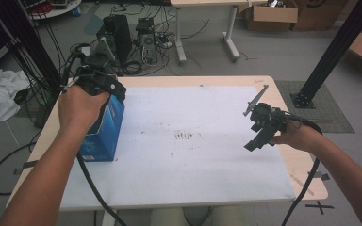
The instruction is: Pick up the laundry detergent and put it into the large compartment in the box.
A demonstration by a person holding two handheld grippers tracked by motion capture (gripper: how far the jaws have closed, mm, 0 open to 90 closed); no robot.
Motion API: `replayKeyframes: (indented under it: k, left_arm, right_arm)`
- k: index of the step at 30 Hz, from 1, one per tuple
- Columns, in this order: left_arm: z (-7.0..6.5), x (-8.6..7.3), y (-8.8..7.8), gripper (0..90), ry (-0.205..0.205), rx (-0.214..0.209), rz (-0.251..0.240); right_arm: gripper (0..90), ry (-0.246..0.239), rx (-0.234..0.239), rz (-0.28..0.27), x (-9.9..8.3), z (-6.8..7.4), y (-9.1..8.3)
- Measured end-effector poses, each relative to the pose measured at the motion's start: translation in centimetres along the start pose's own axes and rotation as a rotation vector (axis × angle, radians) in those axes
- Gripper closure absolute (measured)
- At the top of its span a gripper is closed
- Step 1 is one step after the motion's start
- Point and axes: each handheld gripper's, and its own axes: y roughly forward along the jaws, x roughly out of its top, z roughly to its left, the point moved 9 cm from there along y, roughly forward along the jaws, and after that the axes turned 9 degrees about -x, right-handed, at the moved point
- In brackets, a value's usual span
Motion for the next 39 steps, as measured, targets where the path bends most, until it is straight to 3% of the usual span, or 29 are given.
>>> replayKeyframes:
  k: [4,9,14,25,28,36,39]
  left_arm:
    - [-2.1,0.3,0.7,18.6,0.058,-0.020,0.013]
    - [-3.5,0.6,1.3,18.8,0.092,-0.030,0.024]
    - [-5.7,1.2,1.6,19.3,0.162,-0.069,0.022]
    - [-9.2,1.5,3.1,19.2,0.270,-0.122,0.056]
    - [-10.4,1.7,3.8,19.3,0.333,-0.127,0.067]
    - [-12.6,1.9,4.7,19.3,0.415,-0.142,0.084]
    - [-13.5,1.9,5.3,19.3,0.474,-0.137,0.108]
  right_arm:
    - [18.4,-0.005,-0.001,0.000,0.1,0.0,0.0]
    - [18.4,-0.007,-0.002,-0.003,0.2,0.1,-0.3]
    - [18.4,-0.003,-0.003,-0.005,0.2,0.0,-0.4]
    - [18.4,-0.007,-0.001,-0.006,0.2,0.2,-0.4]
    - [18.4,-0.009,-0.001,-0.006,0.3,0.2,-0.4]
    - [18.4,-0.005,-0.002,-0.008,0.3,0.2,-0.7]
    - [18.4,-0.003,-0.003,-0.009,0.2,0.2,-0.8]
